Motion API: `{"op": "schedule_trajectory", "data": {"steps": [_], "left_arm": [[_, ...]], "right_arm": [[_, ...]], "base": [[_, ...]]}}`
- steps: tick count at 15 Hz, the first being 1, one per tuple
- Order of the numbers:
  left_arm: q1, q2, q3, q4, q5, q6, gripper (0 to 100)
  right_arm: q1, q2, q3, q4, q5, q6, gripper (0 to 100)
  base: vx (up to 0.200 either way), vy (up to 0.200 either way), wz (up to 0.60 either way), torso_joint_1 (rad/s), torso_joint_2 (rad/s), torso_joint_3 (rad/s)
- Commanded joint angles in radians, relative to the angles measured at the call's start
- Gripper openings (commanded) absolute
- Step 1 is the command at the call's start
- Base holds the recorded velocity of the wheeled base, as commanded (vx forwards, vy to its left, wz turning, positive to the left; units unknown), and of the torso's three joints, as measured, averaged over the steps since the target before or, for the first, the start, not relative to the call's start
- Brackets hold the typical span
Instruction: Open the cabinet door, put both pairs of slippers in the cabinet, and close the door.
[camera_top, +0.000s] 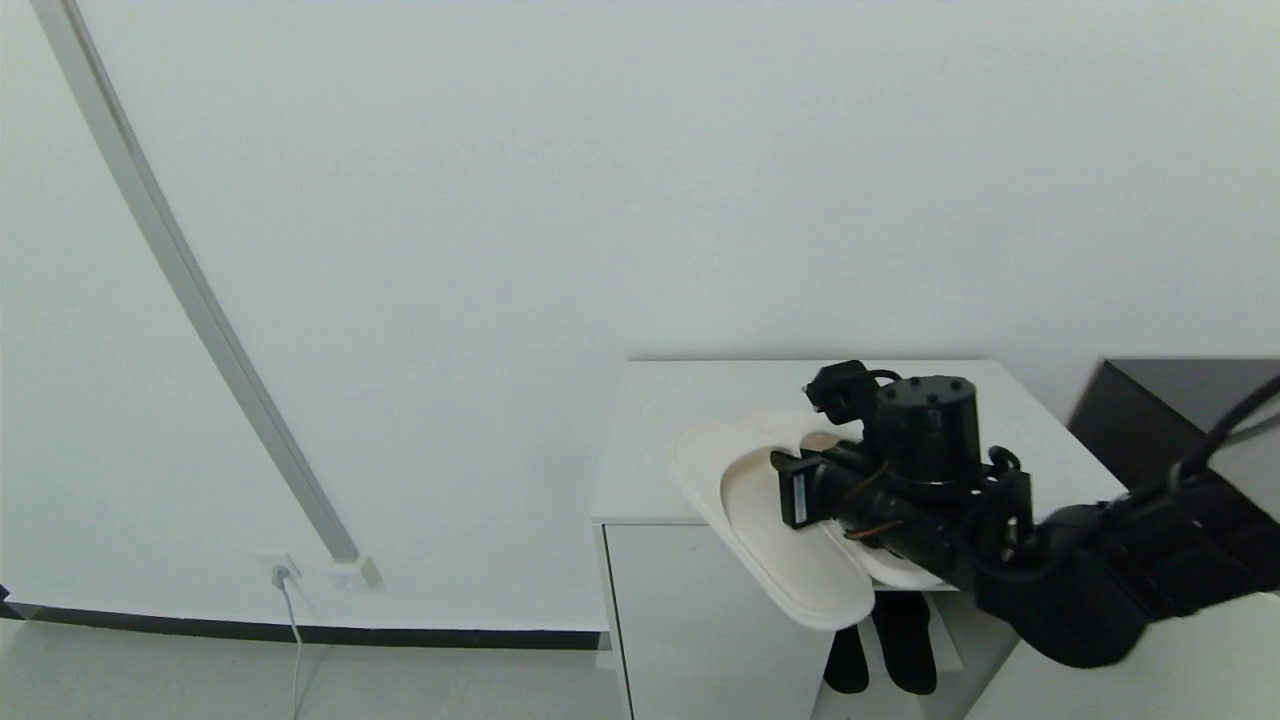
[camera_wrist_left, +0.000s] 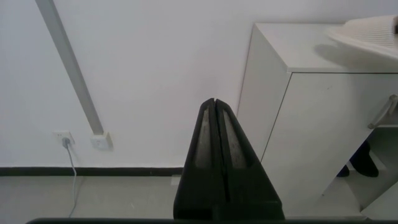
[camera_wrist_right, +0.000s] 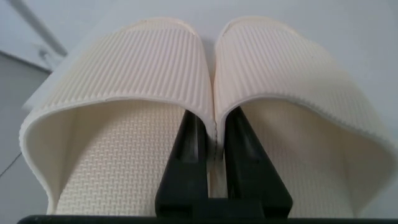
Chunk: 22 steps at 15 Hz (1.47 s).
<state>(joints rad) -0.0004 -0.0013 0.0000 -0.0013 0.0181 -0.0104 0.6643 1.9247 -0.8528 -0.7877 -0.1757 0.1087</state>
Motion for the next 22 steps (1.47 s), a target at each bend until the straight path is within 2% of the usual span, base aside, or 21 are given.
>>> {"op": "schedule_trajectory", "data": {"steps": [1,3,7,20,22], "left_arm": [[0.000,0.001,0.000,0.000,0.000,0.000,0],[0.000,0.001,0.000,0.000,-0.001,0.001,0],[-0.001,0.001,0.000,0.000,-0.001,0.000,0],[0.000,0.001,0.000,0.000,0.000,-0.002,0],[-0.001,0.001,0.000,0.000,0.000,-0.003,0]], "right_arm": [[0.048,-0.223,0.187,-0.021,0.050,0.000,0],[0.097,-0.285,0.256,-0.012,0.050,0.000,0],[0.138,-0.276,0.262,-0.016,0.042,0.003,0],[0.138,-0.256,0.262,-0.021,0.042,0.005,0],[0.138,-0.257,0.262,-0.021,0.042,0.006,0]], "base": [[0.000,0.000,0.00,0.000,0.00,0.000],[0.000,0.000,0.00,0.000,0.00,0.000],[0.000,0.000,0.00,0.000,0.00,0.000],[0.000,0.000,0.00,0.000,0.00,0.000],[-0.200,0.000,0.00,0.005,0.00,0.000]]}}
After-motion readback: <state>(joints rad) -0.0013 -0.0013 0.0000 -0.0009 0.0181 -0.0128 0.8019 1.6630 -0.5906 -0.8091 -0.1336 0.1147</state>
